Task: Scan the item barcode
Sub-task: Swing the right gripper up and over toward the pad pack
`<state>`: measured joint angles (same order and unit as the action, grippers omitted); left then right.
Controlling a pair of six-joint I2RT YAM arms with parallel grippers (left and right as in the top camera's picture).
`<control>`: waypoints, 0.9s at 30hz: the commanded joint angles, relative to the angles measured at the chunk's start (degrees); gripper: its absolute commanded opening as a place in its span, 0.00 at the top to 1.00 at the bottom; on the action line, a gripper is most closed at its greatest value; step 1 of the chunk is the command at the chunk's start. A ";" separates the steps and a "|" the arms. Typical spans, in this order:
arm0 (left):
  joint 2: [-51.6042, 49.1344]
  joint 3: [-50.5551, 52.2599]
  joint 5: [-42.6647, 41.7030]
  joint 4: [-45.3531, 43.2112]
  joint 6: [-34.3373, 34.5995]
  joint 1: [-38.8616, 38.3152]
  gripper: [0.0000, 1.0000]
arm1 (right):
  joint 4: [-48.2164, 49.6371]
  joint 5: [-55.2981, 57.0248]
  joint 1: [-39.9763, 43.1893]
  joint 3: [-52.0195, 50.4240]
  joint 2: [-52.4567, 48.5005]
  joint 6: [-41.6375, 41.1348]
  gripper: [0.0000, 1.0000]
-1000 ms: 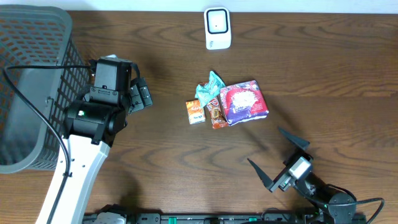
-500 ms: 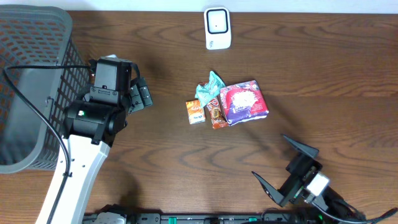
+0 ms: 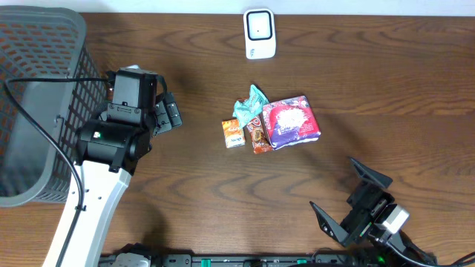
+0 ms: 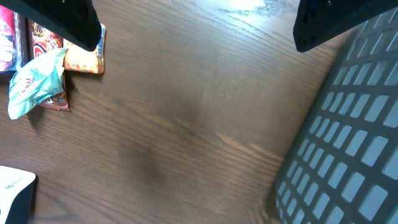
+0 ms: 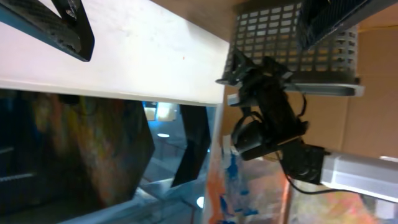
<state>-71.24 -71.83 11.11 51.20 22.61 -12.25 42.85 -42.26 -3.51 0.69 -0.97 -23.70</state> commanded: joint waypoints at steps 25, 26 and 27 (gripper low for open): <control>0.50 -0.39 1.16 0.17 0.61 0.13 0.02 | -66.29 14.25 -0.24 53.37 -47.34 24.24 0.01; 0.50 -0.39 1.16 0.17 0.61 0.13 0.02 | -70.75 14.25 -0.24 56.96 -51.34 24.72 0.01; 0.50 -0.39 1.16 0.17 0.61 0.13 0.02 | -74.95 14.27 -0.24 60.46 -55.32 24.72 0.01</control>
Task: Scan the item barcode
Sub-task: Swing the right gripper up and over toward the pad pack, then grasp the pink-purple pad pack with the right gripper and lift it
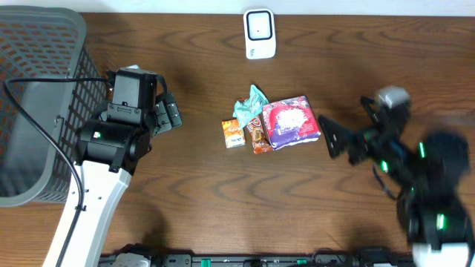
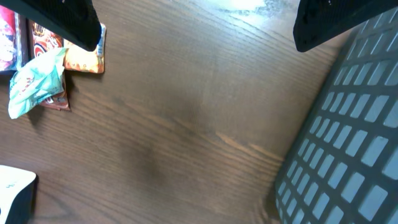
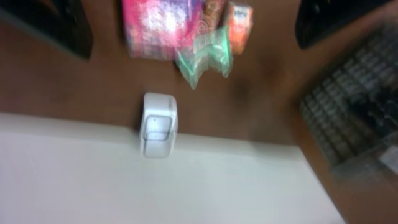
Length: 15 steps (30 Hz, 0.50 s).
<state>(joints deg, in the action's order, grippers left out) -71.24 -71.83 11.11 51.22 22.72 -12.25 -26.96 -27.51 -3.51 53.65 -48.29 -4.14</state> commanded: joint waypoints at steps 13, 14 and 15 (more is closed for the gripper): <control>0.50 -0.39 1.16 0.15 0.50 0.13 0.02 | -18.47 -6.69 -0.17 20.06 -38.40 5.07 0.01; 0.50 -0.39 1.16 0.15 0.50 0.13 0.02 | -18.25 -3.96 -0.20 20.06 -39.47 5.05 0.01; 0.50 -0.39 1.16 0.15 0.50 0.13 0.02 | -17.75 -1.70 -0.17 20.06 -40.46 5.03 0.01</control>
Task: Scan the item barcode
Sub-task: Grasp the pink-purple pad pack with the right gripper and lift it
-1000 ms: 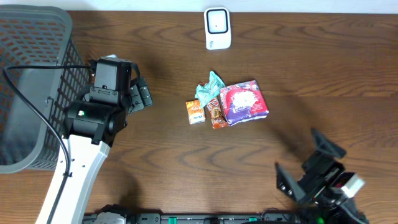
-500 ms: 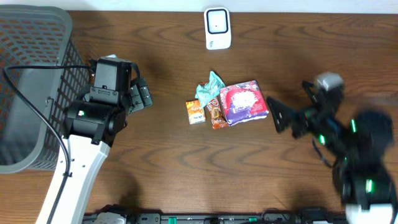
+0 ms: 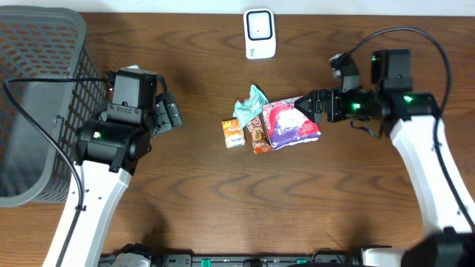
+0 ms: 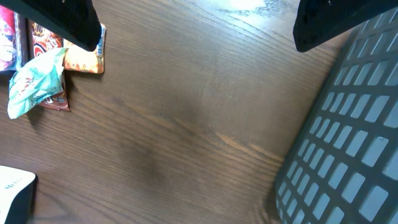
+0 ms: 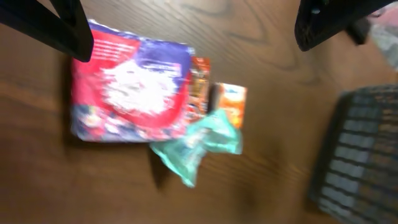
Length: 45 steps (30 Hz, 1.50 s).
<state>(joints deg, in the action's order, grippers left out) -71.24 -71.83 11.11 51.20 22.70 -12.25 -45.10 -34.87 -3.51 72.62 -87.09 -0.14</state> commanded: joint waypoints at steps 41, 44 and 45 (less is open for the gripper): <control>0.50 -0.39 1.16 0.17 0.52 0.13 0.02 | 6.97 -8.33 5.16 -1.90 -24.87 12.02 0.28; 0.50 -0.39 1.16 0.17 0.52 0.13 0.02 | 8.66 -10.91 5.01 -1.92 -27.21 12.00 0.36; 0.50 -0.39 1.16 0.17 0.52 0.13 0.02 | 8.94 -11.47 4.92 -1.92 -27.80 11.98 0.38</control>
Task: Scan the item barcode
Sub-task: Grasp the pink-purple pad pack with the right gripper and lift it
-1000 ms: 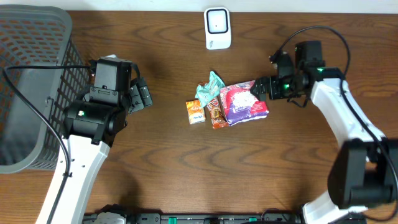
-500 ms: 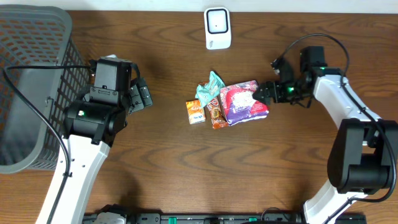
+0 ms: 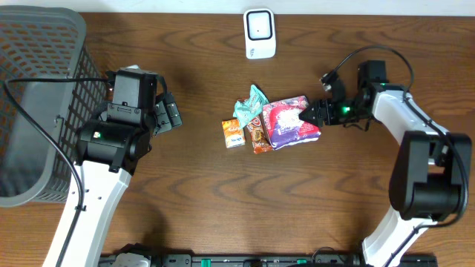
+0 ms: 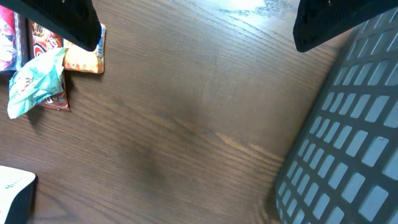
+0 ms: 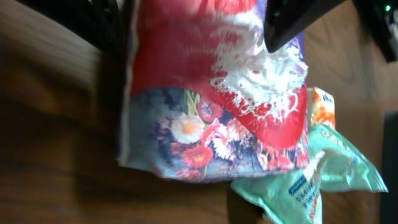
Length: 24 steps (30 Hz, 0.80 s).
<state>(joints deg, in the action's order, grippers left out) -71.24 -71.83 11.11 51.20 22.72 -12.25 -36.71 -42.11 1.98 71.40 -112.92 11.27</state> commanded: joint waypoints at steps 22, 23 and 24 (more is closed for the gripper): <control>0.50 -0.39 1.16 0.17 0.50 0.13 0.02 | -12.17 26.67 -4.04 9.40 9.81 -10.16 0.99; 0.50 -0.39 1.16 0.20 0.50 0.13 0.02 | -12.41 28.41 -4.24 9.51 10.86 -10.16 0.99; 0.50 -0.39 1.16 0.17 0.50 0.13 0.02 | -12.61 30.34 -4.42 9.51 11.89 -10.19 0.99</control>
<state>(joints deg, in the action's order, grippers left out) -71.24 -71.83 11.11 51.20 22.72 -12.25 -48.71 -20.60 -1.72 79.40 -104.44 2.28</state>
